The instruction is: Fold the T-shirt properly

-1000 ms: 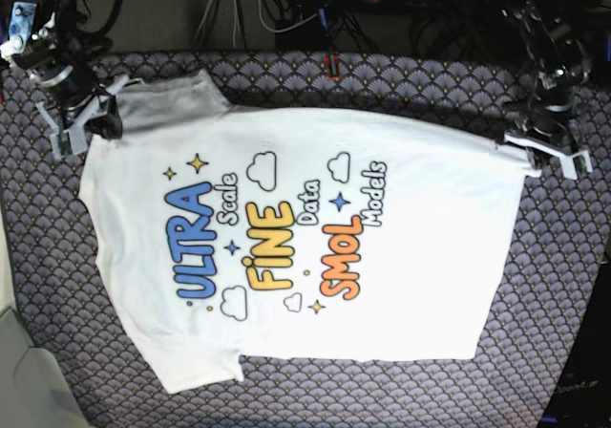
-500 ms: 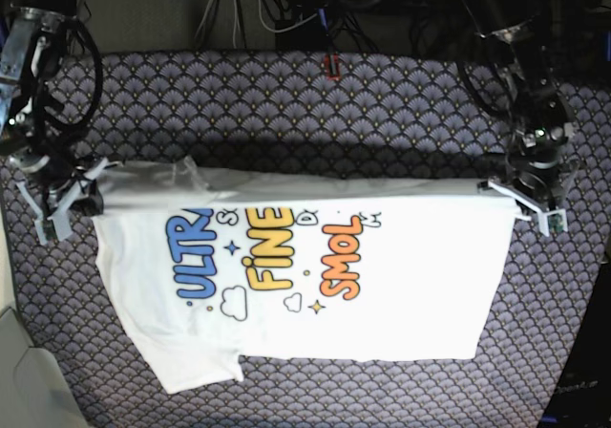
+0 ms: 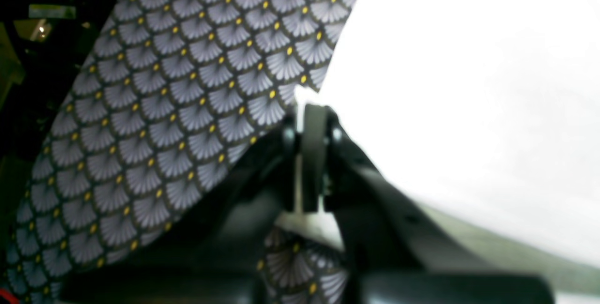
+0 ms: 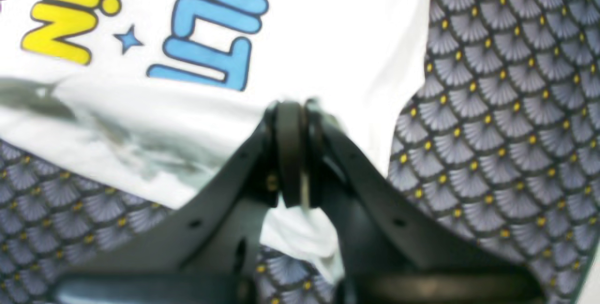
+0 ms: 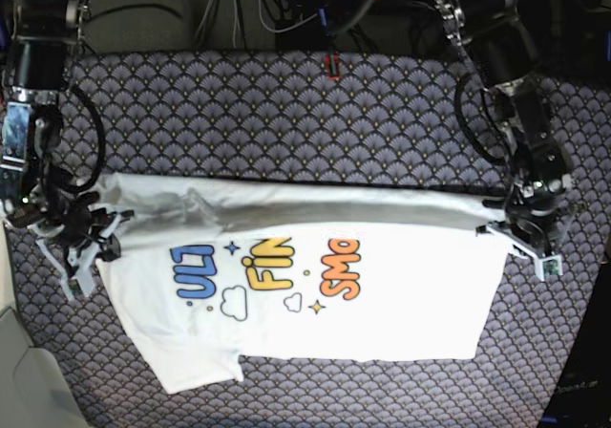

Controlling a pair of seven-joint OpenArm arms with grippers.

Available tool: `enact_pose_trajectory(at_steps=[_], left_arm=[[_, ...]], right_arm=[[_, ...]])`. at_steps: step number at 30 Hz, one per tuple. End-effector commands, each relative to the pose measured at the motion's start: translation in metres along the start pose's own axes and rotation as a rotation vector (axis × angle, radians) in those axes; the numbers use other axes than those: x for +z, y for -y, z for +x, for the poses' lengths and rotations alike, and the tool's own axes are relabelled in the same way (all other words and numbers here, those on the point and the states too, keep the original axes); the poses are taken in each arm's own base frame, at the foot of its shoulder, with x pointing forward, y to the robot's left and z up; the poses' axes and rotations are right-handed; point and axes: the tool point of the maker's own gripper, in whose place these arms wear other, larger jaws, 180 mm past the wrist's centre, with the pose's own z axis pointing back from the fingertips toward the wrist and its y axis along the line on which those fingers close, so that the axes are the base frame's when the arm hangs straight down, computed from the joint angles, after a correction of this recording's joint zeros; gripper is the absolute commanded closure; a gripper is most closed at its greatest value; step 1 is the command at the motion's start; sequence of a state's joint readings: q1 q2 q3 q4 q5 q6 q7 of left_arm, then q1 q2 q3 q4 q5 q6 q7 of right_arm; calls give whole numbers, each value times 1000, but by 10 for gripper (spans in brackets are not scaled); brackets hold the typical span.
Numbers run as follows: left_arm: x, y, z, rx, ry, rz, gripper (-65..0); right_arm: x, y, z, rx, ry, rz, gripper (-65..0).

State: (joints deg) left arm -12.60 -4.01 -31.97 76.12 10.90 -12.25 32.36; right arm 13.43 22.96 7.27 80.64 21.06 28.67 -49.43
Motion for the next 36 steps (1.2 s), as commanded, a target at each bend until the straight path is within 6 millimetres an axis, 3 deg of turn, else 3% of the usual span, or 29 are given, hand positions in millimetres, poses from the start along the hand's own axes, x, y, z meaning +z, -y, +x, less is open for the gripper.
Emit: enact_pose_trajectory(at_steps=[1,8,11,13,23,26,29,31,33,36], left_arm=[[-1,-6,26,1,66,13,-5],[-10,1,42,19,83,-4,-5],[-11,-6,45,9,87,4,-5],[-12,4,48,-22,91,-15,-5],[-14,12,48,-54,86,-35,-18],[-14,10,45,-56,80,-32,-124],[-12,7,48,-59,90,-28,-303],[-11,7,48,-60,91,-27,-385],[-10,6,47,-62,93,-25,-429],[-7,4,39,-68,83,-21,-433]], right_arm=[[5,15,18,27,38,-46,0],[-9,6,19,110,45,-107,0],[-10,8,16,132,27,-130,0],[-10,9,15,139,21,-138,0],[-9,12,12,140,9,-146,-20],[-9,12,7,141,-2,-145,-117],[-9,11,4,142,-7,-143,-248],[-8,10,4,142,-5,-142,-306],[-8,11,4,141,-4,-143,-340],[-7,11,-8,137,-24,-144,-348]])
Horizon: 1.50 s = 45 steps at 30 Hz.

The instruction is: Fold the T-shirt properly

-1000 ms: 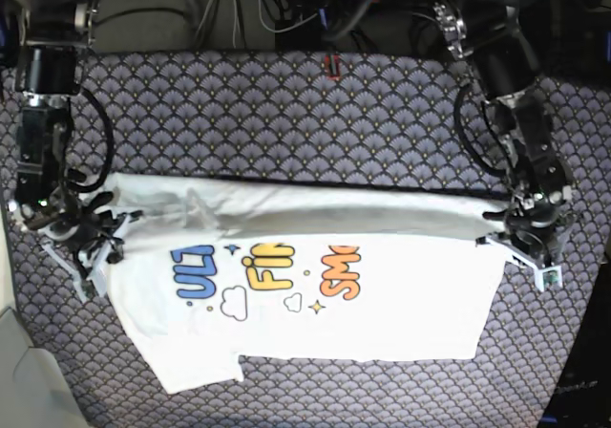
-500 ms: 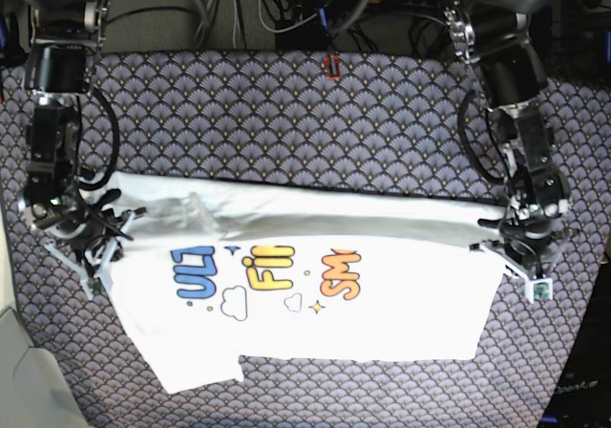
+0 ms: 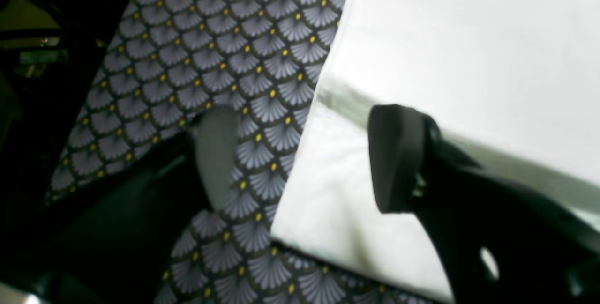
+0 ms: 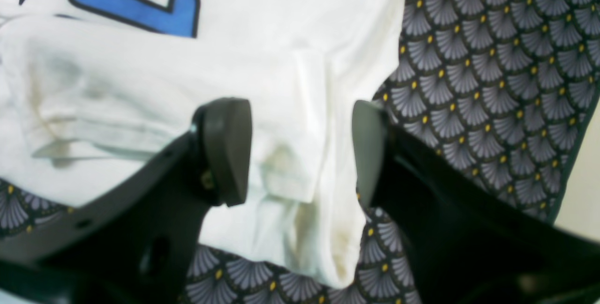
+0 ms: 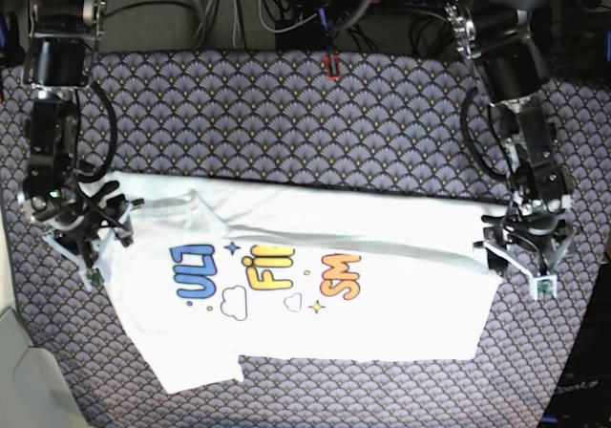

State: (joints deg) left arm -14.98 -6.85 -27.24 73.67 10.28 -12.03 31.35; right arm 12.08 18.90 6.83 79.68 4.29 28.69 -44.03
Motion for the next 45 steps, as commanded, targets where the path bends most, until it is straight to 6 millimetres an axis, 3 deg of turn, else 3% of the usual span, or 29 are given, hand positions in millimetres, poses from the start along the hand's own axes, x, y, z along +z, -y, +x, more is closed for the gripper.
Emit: enact_pose_trajectory(at_steps=[1,9,12,20,29,32,36,39,45], left_arm=[[2,-7,14,-5,43,14,-433],[5,-20,-11,97,5,48,-433],[7,-26,-31,112,-34,62,-433],[-6,-10,-72,168,-59,15,-433],[-9,-6,-77,173,-50,4,-428],[-9,-7,-72,172,-19,5,-326],[-10,-7,-72,177,-21,10,-6],[-9,-6,-73,178,-24,8,-35],[-9,-6,-74,178,-26,9,-3]], right_arm=[[9,15,10,-1,41,-33,-348],[28,12,-13,-4,40,-57,-349],[33,8,-20,9,32,-55,-349],[34,4,-24,14,26,-51,-349],[35,6,-25,18,24,-55,-349],[35,6,-25,18,24,-55,-349],[38,16,-28,-5,24,-79,-349],[39,19,-33,-16,15,-84,-349],[39,9,-53,-20,-20,-62,-349]])
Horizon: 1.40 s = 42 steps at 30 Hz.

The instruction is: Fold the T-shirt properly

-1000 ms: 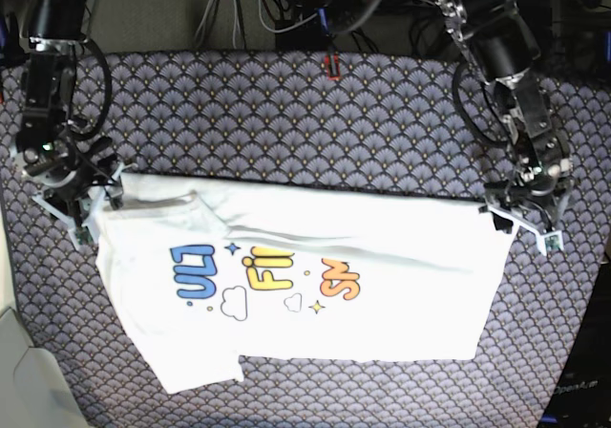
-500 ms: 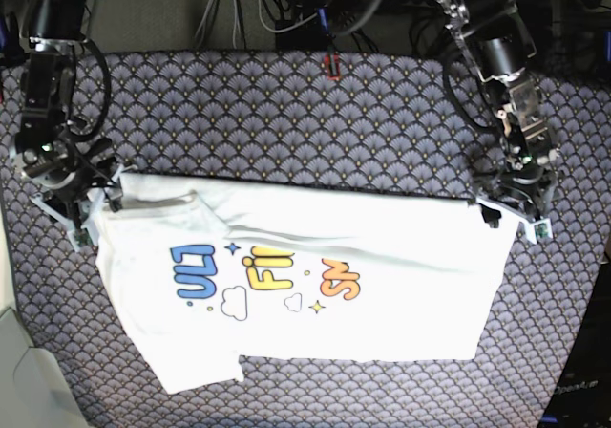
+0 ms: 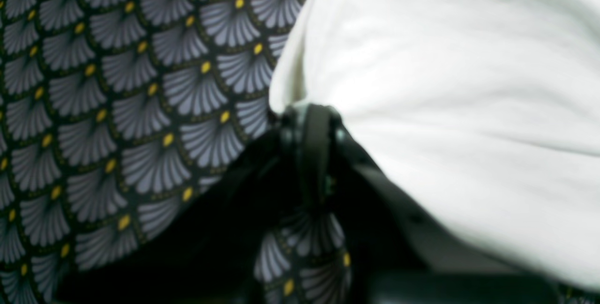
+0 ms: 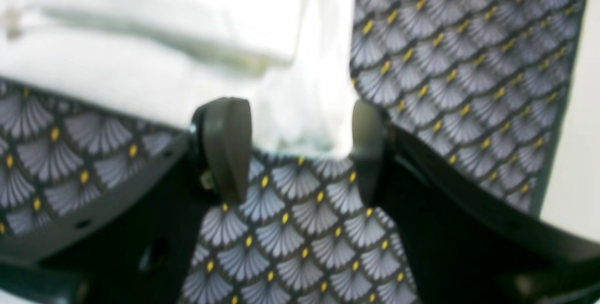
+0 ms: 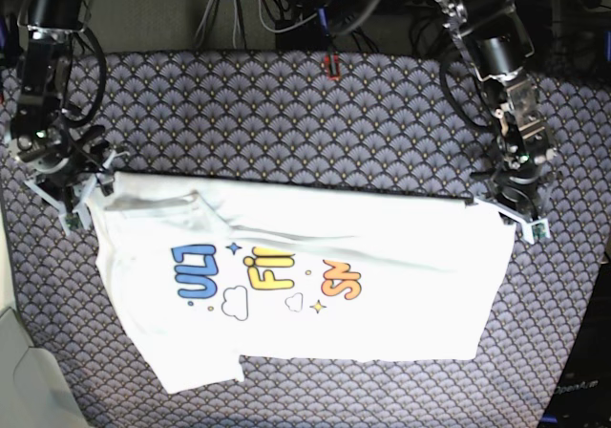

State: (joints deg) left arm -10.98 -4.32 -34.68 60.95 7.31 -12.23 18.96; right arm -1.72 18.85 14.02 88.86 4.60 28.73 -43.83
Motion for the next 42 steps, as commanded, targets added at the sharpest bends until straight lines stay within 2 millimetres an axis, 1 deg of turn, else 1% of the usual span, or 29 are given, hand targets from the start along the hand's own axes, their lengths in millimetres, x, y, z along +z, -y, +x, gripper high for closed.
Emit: enact_pose_trajectory(at_steps=[1,4,7,10,11,14,16,18,20,24,28,30,33,35,36,37,39,42], left_arm=[[-1,-3,18,-5,45,9,-3],[-1,-3,18,-5,45,9,-3],[-1,-3,18,-4,44,8,-3],[0,-3,14,-6,38,9,-3],[0,-4,13,-6,35,9,-3],[1,-5,9,-8,29,10,-3],[1,-5,9,-8,29,10,-3],[1,-5,9,-8,29,10,-3],[2,-7,4,-12,20,13,-3],[3,-8,3,-14,19,13,-3],[3,-8,3,-17,18,12,-3],[4,-9,-2,-20,10,14,-3],[5,-10,-1,-23,12,14,-3],[6,-11,-5,-25,5,16,-3],[8,-13,-11,-29,-5,18,-3],[9,-14,-10,-32,-2,18,-3],[13,-16,-7,-40,12,24,-3],[17,-19,-7,-51,18,30,-3]], right_arm=[[4,8,16,10,49,-16,-349],[2,7,12,4,40,-12,-349],[-6,5,-3,-16,-1,3,-349],[-13,2,-12,-36,-2,18,-348],[-14,1,-18,-41,-8,23,-348],[-15,-3,-25,-47,9,34,-340],[-15,-5,-27,-46,17,36,-301],[-14,-6,-28,-46,19,38,-242],[-14,-6,-29,-46,18,38,-160],[-14,-5,-29,-43,16,35,0],[-14,-4,-29,-41,15,33,0],[-13,-4,-28,-38,19,32,0],[-13,-3,-28,-36,20,30,0],[-12,-2,-23,-32,31,27,0],[-10,-2,-20,-26,40,25,0],[-7,1,-16,-24,52,15,0],[1,10,-18,-42,62,-13,0],[11,18,-10,-46,91,-43,0]])
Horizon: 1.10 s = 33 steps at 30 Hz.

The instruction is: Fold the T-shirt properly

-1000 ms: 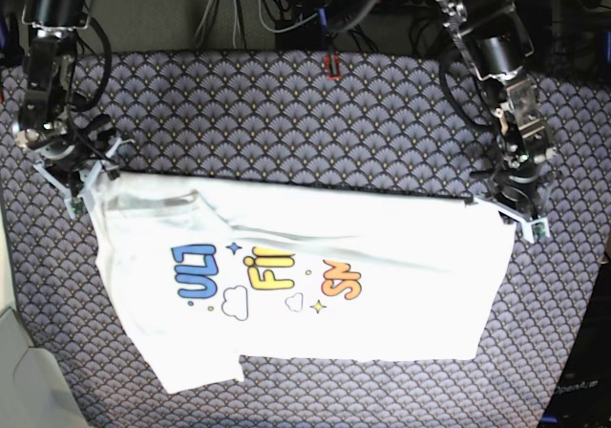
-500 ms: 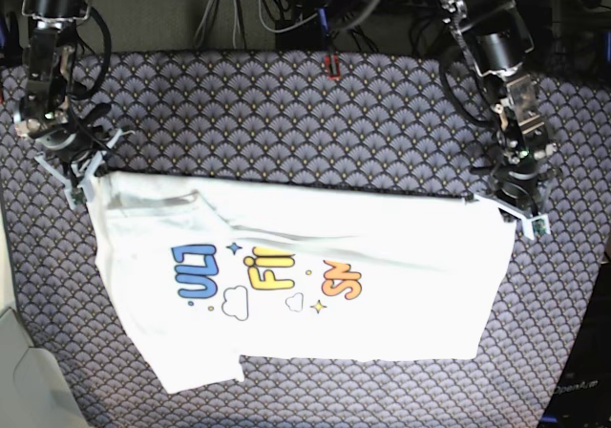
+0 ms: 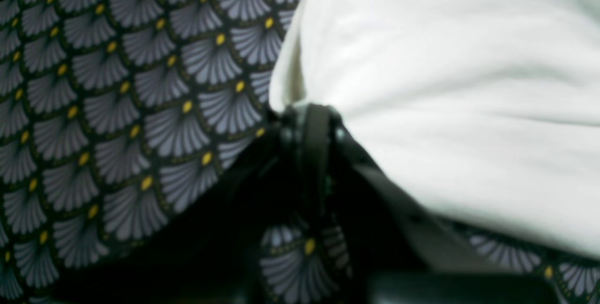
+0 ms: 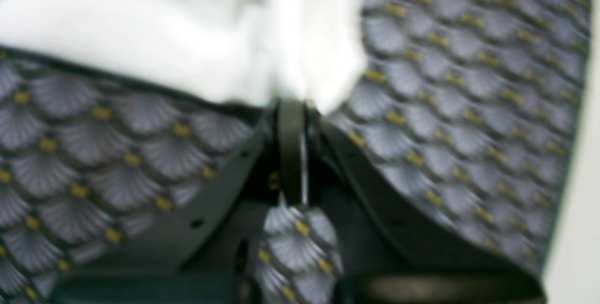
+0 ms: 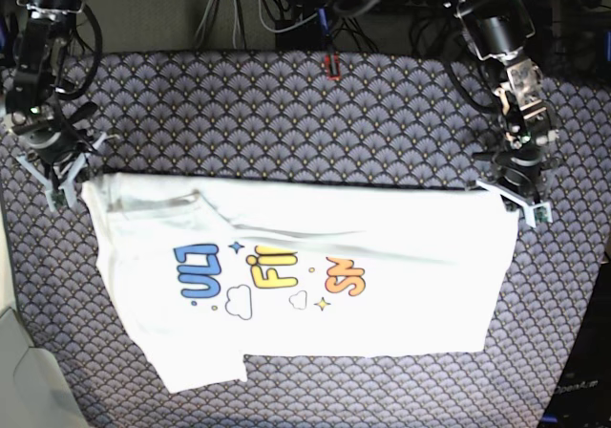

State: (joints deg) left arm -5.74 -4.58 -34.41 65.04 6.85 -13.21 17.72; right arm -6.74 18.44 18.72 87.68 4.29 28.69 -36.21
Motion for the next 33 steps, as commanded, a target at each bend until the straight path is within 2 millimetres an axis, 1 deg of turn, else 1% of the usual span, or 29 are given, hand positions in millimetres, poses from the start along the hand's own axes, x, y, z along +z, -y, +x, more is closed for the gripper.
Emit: enact_pose_trajectory(at_steps=[1,3,6,8,10,13,16,18,20,22,25,27,28,31,33], left_arm=[[0,-8,8,-10,9,25,-3],[0,-8,6,-10,6,25,-3],[4,-11,-6,-18,-15,29,-3],[6,-12,-5,-21,-11,31,-3],[7,-13,-7,-24,-14,32,-3],[8,-14,-5,-27,-8,34,-3],[9,-14,-5,-28,-6,35,-3],[9,-14,-6,-28,-8,35,-3],[9,-14,-6,-28,-8,35,-3],[9,-14,-6,-28,-8,35,-3],[9,-14,-6,-28,-8,35,-3],[9,-14,-6,-28,-8,35,-3],[9,-14,-6,-28,-8,35,-3],[9,-14,-6,-28,-8,35,-3],[9,-14,-6,-28,-8,35,-3]], right_arm=[[5,6,15,17,50,-9,0],[9,4,12,26,52,-9,0],[15,-5,4,32,43,2,0],[16,-8,1,32,40,7,0],[15,-8,4,31,45,4,0],[16,-7,6,31,46,1,0],[15,-6,5,36,41,-1,0],[15,-5,4,37,38,-1,-44],[15,-4,5,38,41,-3,-117],[14,-2,15,36,62,-9,-198],[14,1,22,38,76,-15,-296],[13,5,31,44,93,-22,-330],[12,6,31,39,91,-23,-337],[4,11,33,22,85,-24,-337],[-2,17,29,9,66,-24,-337]])
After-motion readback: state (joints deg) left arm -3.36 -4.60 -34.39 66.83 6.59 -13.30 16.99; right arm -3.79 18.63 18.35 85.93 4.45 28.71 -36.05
